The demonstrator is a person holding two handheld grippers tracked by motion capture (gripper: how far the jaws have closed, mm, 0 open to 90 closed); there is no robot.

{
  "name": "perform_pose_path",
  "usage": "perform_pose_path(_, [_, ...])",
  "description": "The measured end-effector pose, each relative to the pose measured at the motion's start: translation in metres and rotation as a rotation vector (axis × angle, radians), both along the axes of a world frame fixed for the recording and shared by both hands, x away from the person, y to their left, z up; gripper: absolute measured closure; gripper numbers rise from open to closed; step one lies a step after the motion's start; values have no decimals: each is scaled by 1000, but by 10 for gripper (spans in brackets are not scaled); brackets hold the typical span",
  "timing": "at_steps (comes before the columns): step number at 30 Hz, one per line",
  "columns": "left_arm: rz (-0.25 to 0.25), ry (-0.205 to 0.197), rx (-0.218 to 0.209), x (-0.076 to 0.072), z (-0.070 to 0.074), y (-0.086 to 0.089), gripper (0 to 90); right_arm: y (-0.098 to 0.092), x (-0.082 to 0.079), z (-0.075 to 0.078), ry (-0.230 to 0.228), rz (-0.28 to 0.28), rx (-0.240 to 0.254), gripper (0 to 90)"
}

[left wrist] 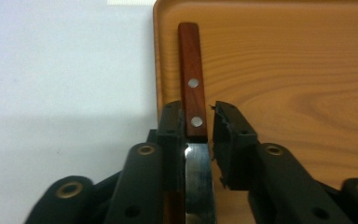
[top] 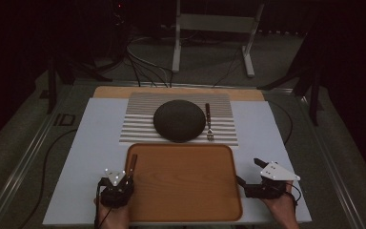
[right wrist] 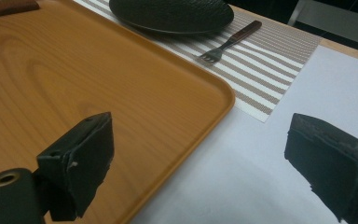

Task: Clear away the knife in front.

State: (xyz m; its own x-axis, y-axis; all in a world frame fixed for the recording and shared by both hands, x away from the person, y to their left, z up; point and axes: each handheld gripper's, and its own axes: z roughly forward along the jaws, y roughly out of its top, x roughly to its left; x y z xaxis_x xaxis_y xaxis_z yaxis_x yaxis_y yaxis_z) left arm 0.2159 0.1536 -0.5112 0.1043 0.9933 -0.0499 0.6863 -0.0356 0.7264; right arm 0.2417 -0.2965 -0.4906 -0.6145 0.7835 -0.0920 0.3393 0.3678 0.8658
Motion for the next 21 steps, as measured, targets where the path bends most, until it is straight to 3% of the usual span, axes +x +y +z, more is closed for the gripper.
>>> perform_pose_path(3, [-5,-10,7,0,1,-1,657,0,0,0,0,1,0,79])
perform_pose_path(10, [-41,-86,-4,-1,11,0,516,0,0,0,0,3,0,79])
perform_pose_path(15, [-51,-102,-35,2,15,2,365,0,0,0,0,2,1,79])
perform_pose_path(21, [-121,-127,-90,14,24,4,199,0,0,0,0,2,0,79])
